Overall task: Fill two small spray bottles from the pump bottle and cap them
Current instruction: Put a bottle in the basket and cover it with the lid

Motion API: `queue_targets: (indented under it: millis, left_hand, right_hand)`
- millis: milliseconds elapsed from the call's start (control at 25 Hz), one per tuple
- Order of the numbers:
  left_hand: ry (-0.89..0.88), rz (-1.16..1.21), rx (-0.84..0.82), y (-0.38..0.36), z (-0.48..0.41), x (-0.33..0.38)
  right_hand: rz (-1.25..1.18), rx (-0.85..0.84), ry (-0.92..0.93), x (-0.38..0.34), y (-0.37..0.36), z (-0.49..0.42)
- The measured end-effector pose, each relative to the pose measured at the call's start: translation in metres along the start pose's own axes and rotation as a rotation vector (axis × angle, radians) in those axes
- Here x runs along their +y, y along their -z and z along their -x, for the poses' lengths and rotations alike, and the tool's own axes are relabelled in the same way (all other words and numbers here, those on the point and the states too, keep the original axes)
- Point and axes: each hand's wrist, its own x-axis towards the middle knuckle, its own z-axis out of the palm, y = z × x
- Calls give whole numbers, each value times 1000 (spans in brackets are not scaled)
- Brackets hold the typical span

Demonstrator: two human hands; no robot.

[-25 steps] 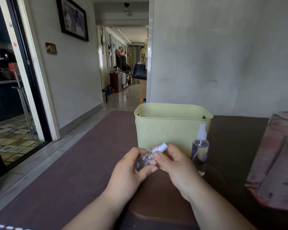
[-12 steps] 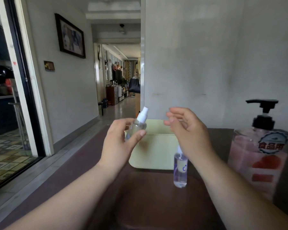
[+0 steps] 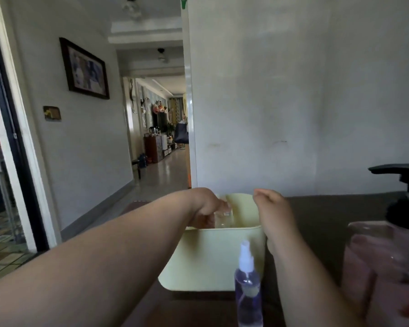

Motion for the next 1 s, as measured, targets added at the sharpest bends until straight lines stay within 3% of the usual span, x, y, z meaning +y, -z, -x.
queue_targets:
  millis: [120, 280, 480, 800, 1000]
  left_hand:
    - [49, -464, -80, -14, -24, 1]
    - [-46, -813, -80, -29, -44, 7]
    - [-6, -1038, -258, -33, -63, 7]
    - [-32, -1000, -441, -35, -59, 7]
    - [-27, -933, -262, -35, -55, 6]
  right_hand:
    - [0, -91, -58, 13, -3, -4]
    - [23, -132, -79, 17, -2, -5]
    - [54, -135, -93, 17, 0, -3]
    - [61, -126, -101, 23, 0, -9]
    - [87, -92, -123, 26, 0, -12]
